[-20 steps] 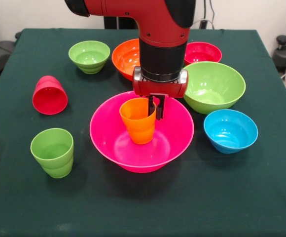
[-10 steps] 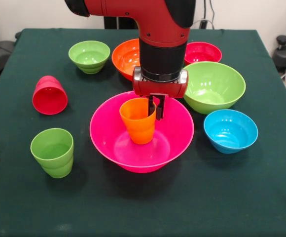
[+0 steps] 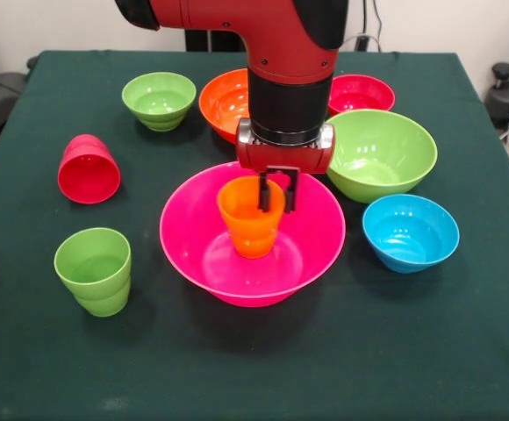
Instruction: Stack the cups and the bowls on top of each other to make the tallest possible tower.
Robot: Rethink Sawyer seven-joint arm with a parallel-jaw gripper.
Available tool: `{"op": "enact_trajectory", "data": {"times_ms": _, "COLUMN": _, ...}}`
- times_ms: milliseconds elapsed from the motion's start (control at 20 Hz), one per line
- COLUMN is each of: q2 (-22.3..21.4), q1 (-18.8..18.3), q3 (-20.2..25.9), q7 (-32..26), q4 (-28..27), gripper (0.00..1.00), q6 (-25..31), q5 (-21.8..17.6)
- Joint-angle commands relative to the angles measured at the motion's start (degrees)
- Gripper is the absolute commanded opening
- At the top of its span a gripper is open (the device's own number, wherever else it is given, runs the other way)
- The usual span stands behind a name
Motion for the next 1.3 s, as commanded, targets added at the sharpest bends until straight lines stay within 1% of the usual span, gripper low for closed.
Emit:
{"op": "enact_trajectory", "data": {"times_ms": 50, "q2": 1.9, "q1": 0.8, "q3": 1.9, "q7": -5.4, "q4": -1.3, "gripper": 1.0, "q6": 0.7, "q5": -5.5}}
{"op": "enact_trajectory", "data": {"times_ms": 400, "q2": 2.0, "q1": 0.9, "q3": 1.9, "q7": -5.1, "q4": -1.3, "gripper": 1.0, "q6": 0.6, "q5": -5.4}}
{"op": "enact_trajectory", "data": {"times_ms": 550, "q2": 1.1, "q1": 1.2, "q3": 1.1, "q7": -1.8, "q4": 0.0, "gripper": 1.0, "q6": 0.8, "q5": -3.6}}
{"op": "enact_trajectory", "data": {"times_ms": 650, "q2": -1.3, "q1": 1.9, "q3": 0.6, "q7": -0.7, "q4": 2.3, "gripper": 1.0, "q6": 0.9, "q5": -3.4}}
{"op": "enact_trajectory", "data": {"times_ms": 750, "q2": -5.3, "q1": 2.0, "q3": 0.6, "q7": 0.4, "q4": 6.8, "gripper": 1.0, "q6": 1.7, "q5": -2.1}}
{"op": "enact_trajectory", "data": {"times_ms": 900, "q2": -11.6, "q1": 2.4, "q3": 0.1, "q7": 1.1, "q4": 12.2, "gripper": 1.0, "q6": 5.7, "q5": -0.3}}
{"op": "enact_trajectory", "data": {"times_ms": 1000, "q2": -14.2, "q1": 2.8, "q3": -0.4, "q7": 1.3, "q4": 13.9, "gripper": 1.0, "q6": 7.9, "q5": 0.3}}
{"op": "enact_trajectory", "data": {"times_ms": 1100, "q2": -15.1, "q1": 2.9, "q3": -0.5, "q7": 1.3, "q4": 14.5, "gripper": 1.0, "q6": 8.6, "q5": 0.4}}
{"op": "enact_trajectory", "data": {"times_ms": 1150, "q2": -15.2, "q1": 2.9, "q3": -0.4, "q7": 1.5, "q4": 14.8, "gripper": 1.0, "q6": 8.1, "q5": 0.3}}
{"op": "enact_trajectory", "data": {"times_ms": 1300, "q2": -13.6, "q1": 3.2, "q3": -0.8, "q7": 2.4, "q4": 13.5, "gripper": 1.0, "q6": 5.8, "q5": -0.8}}
